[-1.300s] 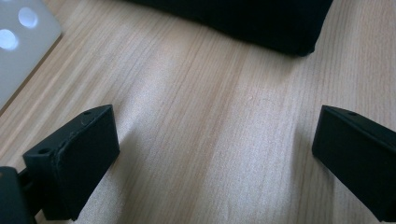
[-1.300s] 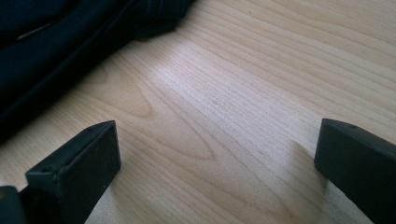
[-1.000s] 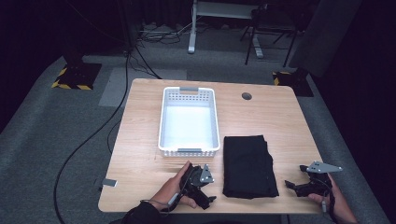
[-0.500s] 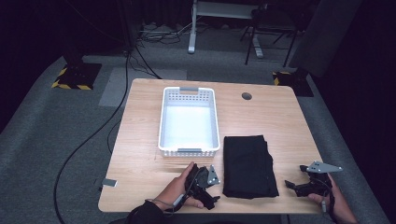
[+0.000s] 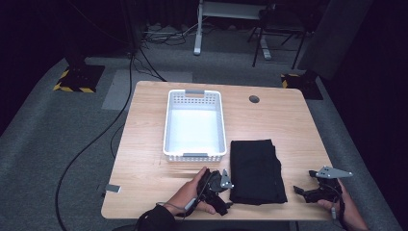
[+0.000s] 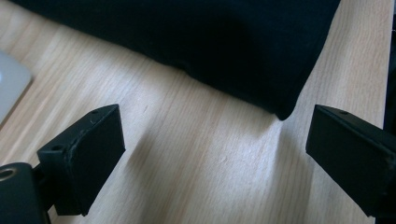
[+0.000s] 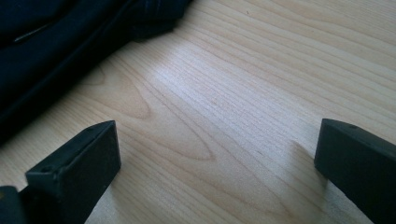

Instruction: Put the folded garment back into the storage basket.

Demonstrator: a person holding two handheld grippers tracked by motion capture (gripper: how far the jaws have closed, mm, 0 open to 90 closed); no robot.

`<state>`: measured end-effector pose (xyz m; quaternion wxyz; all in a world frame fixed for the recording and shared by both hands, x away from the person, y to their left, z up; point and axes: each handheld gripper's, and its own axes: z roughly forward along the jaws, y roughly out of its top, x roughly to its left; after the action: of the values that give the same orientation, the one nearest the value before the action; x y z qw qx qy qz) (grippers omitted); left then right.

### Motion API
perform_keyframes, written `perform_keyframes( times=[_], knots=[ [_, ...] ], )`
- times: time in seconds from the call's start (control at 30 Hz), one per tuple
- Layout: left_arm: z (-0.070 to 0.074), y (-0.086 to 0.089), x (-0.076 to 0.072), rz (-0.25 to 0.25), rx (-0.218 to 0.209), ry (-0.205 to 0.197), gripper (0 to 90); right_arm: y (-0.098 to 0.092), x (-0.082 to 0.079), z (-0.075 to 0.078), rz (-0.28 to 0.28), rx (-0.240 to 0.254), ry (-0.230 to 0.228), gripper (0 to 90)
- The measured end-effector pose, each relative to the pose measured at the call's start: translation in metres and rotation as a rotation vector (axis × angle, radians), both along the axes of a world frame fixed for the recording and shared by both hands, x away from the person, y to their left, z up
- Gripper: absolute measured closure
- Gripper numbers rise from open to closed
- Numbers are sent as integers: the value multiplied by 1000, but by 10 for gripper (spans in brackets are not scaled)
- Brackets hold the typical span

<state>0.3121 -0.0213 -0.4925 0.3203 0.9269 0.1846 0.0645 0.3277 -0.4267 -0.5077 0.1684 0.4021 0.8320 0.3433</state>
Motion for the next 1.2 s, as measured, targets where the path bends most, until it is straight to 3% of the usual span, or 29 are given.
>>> perform_keyframes(
  times=[0.3, 0.83, 1.0, 1.2],
  knots=[
    [2, -13, 3, -5, 13, 7, 42, 0, 0, 0, -1, 0, 0, 4],
    [-2, -39, 10, 32, 37, 40, 43, 0, 0, 0, -2, 0, 0, 4],
    [-3, -46, 11, 39, 39, 10, 32, 0, 0, 0, -2, 0, 0, 4],
    [-5, -49, 12, 47, 13, 5, 29, 0, 0, 0, -1, 0, -1, 5]
  ],
)
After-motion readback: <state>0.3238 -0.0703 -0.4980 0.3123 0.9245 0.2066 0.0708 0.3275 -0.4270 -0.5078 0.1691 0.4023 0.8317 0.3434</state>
